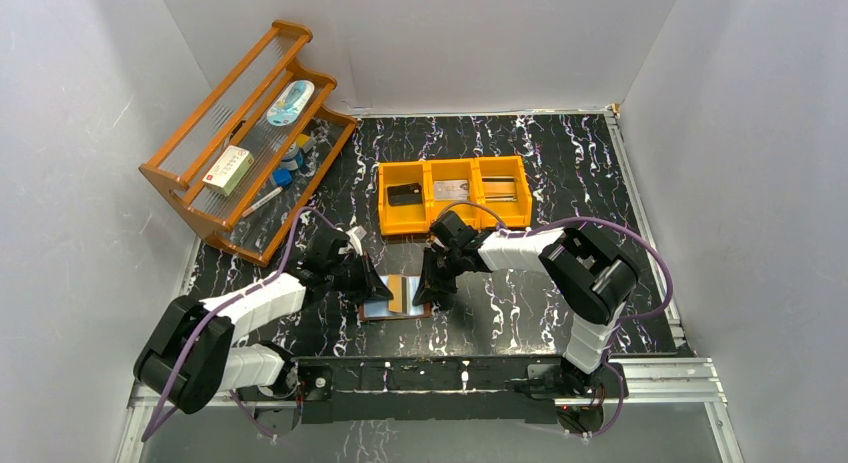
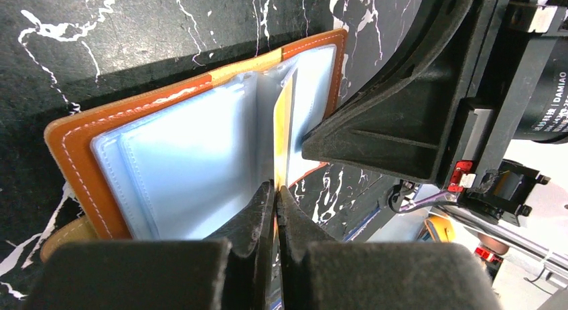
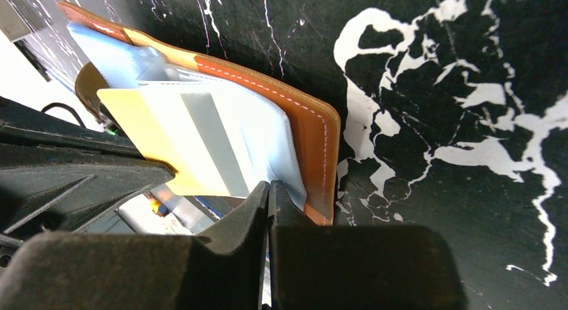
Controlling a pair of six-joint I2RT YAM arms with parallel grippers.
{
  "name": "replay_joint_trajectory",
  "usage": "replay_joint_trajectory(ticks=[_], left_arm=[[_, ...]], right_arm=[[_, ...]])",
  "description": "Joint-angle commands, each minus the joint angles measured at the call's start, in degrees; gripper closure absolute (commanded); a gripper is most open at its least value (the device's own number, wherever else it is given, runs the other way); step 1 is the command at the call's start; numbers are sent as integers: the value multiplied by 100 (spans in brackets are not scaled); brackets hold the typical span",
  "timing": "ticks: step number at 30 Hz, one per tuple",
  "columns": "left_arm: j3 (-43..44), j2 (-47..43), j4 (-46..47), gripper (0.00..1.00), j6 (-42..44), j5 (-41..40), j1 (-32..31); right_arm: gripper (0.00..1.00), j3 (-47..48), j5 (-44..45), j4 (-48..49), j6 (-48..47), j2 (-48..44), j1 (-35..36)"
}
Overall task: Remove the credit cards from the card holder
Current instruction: Remove the credit card from the card holder.
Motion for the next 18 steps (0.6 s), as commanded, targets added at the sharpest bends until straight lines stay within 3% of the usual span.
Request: replay_joint_trajectory(ticks=[1,9,18], left_arm=[[255,-148,-463,100,268,-136,43],[461,-412,-961,100,419,-554,37],[380,-238,-490,100,218,-166,39]], right_arm=[[89,-157,974,-791,-193,300,-76],[88,-72,887,-708,-269,127,-119],[76,736,-11,-93,-619,-432,-102]])
